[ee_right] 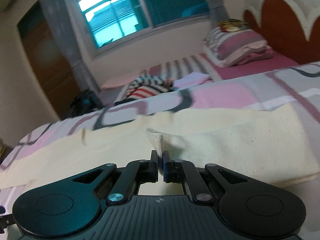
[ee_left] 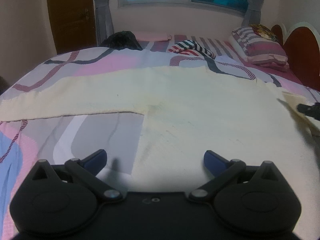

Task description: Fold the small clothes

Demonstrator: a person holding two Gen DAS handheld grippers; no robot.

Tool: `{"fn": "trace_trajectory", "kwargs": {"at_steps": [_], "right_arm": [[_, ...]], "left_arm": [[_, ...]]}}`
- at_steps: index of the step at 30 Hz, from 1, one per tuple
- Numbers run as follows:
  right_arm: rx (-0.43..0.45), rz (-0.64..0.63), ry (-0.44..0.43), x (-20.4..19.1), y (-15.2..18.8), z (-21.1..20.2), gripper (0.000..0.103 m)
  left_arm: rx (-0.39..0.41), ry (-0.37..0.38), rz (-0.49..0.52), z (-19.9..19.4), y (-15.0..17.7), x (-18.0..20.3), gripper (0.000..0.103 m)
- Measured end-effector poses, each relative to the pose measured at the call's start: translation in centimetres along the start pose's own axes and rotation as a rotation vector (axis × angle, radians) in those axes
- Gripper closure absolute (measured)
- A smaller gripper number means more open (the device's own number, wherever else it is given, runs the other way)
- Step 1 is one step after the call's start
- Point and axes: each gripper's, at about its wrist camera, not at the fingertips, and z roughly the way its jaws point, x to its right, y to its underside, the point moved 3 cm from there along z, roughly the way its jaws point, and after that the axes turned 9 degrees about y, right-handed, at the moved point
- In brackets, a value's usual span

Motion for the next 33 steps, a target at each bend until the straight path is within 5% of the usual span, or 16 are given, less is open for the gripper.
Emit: {"fn": "trace_trajectory", "kwargs": {"at_steps": [11,15,19,21,24,29,32,33], "right_arm": [[-0.111,-0.111,-0.176,-7.3,2.6,4.2,0.098],[-0.065,-0.185,-0.185,-8.5,3.5,3.9,0.057],[-0.011,-0.107,-0.141,-6.2,3.1,2.7,0.06],[-0.005,-0.037,-0.117,-4.3,2.5,2.2,0.074],[0.001,0.063,-0.062,-0.9,1.9,1.2,0.074],[0.026,0.139,0.0,3.7,1.2,-0.7,0.074],[0.04,0.153,0.042,5.7,0.8,-1.6,0.074],[0.043,0.163,0.056,6.3,0.7,-1.8,0.074]], "left_arm": [[0.009,0.043,-0.048,0.0,-0.2,-0.3,0.0],[0.006,0.055,-0.017,0.7,-0.5,1.0,0.003],[-0.001,0.116,0.011,2.0,-1.1,3.3,0.019],[-0.004,0.18,0.028,3.1,-1.9,5.3,0.027],[-0.026,0.31,0.012,5.3,-3.0,8.4,0.043],[-0.045,0.397,-0.047,9.1,-4.4,11.4,0.045],[-0.046,0.447,-0.095,11.0,-5.0,12.5,0.064],[-0.05,0.454,-0.108,11.6,-5.1,12.6,0.079]]}}
